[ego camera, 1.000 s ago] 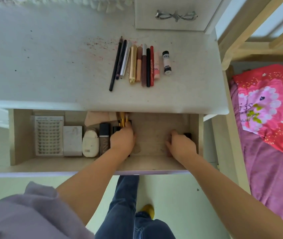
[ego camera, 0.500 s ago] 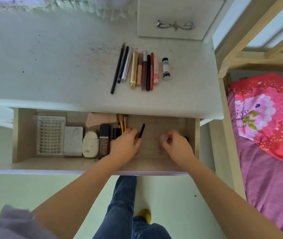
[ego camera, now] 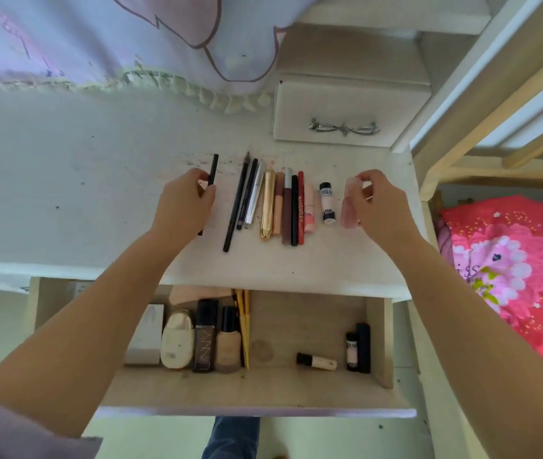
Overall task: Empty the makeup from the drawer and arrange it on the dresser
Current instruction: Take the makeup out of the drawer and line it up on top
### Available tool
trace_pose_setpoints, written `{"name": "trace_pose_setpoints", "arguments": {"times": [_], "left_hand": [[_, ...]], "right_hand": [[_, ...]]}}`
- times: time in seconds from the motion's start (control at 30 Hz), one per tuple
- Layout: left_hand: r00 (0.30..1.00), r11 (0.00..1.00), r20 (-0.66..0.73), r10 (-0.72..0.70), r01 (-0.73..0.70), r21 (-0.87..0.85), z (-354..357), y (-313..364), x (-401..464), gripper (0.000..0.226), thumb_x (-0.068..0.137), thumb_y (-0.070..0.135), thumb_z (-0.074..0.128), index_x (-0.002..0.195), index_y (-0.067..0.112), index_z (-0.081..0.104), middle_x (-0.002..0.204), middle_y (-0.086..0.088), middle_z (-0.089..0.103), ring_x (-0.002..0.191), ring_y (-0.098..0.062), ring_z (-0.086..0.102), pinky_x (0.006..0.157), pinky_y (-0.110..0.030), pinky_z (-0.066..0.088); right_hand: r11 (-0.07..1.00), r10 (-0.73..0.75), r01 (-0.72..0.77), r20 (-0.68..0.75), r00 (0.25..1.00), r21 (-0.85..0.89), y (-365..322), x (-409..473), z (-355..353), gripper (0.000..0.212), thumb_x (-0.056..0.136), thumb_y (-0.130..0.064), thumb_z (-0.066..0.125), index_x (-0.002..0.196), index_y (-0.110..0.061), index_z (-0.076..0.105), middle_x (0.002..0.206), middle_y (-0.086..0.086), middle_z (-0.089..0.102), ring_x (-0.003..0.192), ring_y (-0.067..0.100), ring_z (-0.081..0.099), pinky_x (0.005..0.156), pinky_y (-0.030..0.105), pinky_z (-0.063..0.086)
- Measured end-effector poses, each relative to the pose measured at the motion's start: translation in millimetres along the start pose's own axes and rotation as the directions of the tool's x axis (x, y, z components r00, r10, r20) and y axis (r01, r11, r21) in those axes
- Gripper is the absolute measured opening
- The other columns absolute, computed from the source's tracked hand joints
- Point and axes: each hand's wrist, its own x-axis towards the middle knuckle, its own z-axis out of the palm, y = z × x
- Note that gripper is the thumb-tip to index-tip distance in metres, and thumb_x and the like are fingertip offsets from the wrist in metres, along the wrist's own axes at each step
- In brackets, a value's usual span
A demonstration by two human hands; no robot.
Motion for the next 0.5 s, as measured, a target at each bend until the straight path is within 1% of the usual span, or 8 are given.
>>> {"name": "trace_pose_setpoints", "arguments": {"times": [0.1,0.17,0.23,0.3,0.37,0.43,0.47,0.5], "left_hand": [[0.998,0.989,0.051,0.026,-0.033,0.142,16,2,7,0.031,0.096,0.03,0.045,0.122,0.014,0.054,0.094,-0.005,0.063,0.076,-0.021,0.058,0.069,-0.033,0.048],[0.996,0.975,0.051,0.074,-0.083,0.208,25,4,7,0.032,0.097,0.033,0.041,0.122,0.017,0.053,0.095,-0.004,0.064,0.077,-0.021,0.057,0.066,-0.033,0.046],[0.993,0.971,0.063,0.101,-0.112,0.213,29,6,5,0.032,0.098,0.032,0.039,0.123,0.017,0.052,0.094,-0.004,0.064,0.076,-0.02,0.055,0.064,-0.031,0.043],[0.991,0.973,0.08,0.108,-0.121,0.194,30,8,1,0.033,0.098,0.032,0.038,0.125,0.018,0.051,0.094,-0.002,0.063,0.077,-0.02,0.055,0.065,-0.031,0.043],[0.992,0.986,0.075,0.098,-0.107,0.13,27,8,-6,0.032,0.098,0.031,0.039,0.126,0.018,0.05,0.088,0.003,0.061,0.076,-0.017,0.056,0.065,-0.03,0.045],[0.994,0.994,0.021,0.11,-0.11,0.02,21,5,-23,0.024,0.097,0.027,0.042,0.117,0.018,0.051,0.073,0.008,0.055,0.064,-0.01,0.053,0.056,-0.023,0.04],[0.99,0.99,-0.015,0.14,-0.14,-0.029,18,2,-36,0.017,0.096,0.025,0.042,0.109,0.018,0.051,0.068,0.009,0.052,0.058,-0.006,0.05,0.053,-0.02,0.036],[0.983,0.98,-0.038,0.18,-0.183,-0.074,17,-2,-53,0.011,0.095,0.024,0.042,0.102,0.02,0.05,0.065,0.009,0.05,0.055,-0.005,0.049,0.052,-0.016,0.035]], "right_hand": [[0.987,-0.006,0.011,0.028,1.0,-0.162,6,20,11,0.029,0.098,-0.028,0.04,0.116,-0.008,0.052,0.09,0.009,0.062,0.073,0.023,0.056,0.056,0.028,0.042],[0.968,0.015,-0.002,0.049,0.999,-0.251,10,24,16,0.03,0.097,-0.028,0.042,0.117,-0.007,0.052,0.1,0.013,0.061,0.083,0.028,0.057,0.067,0.033,0.046],[0.96,0.024,-0.012,0.042,0.999,-0.279,13,23,19,0.032,0.097,-0.029,0.043,0.119,-0.007,0.052,0.105,0.013,0.057,0.089,0.029,0.057,0.072,0.035,0.044],[0.971,0.026,-0.024,0.006,1.0,-0.237,14,17,17,0.036,0.098,-0.032,0.042,0.123,-0.008,0.05,0.105,0.01,0.056,0.089,0.024,0.056,0.074,0.031,0.042],[0.986,-0.007,-0.004,-0.068,0.998,-0.167,14,3,11,0.034,0.098,-0.032,0.042,0.12,-0.008,0.052,0.1,0.005,0.056,0.081,0.014,0.054,0.073,0.023,0.039],[0.988,-0.126,0.114,-0.127,0.984,-0.1,14,-27,5,0.022,0.097,-0.024,0.044,0.107,-0.012,0.058,0.09,-0.001,0.057,0.07,0.002,0.05,0.066,0.014,0.036],[0.981,-0.189,0.182,-0.114,0.975,-0.069,16,-47,4,0.018,0.095,-0.021,0.044,0.101,-0.015,0.06,0.085,-0.005,0.057,0.067,-0.001,0.05,0.064,0.012,0.038],[0.974,-0.224,0.222,-0.051,0.973,-0.043,21,-70,5,0.017,0.094,-0.022,0.043,0.097,-0.018,0.06,0.081,-0.01,0.055,0.067,-0.003,0.051,0.063,0.01,0.04]]}}
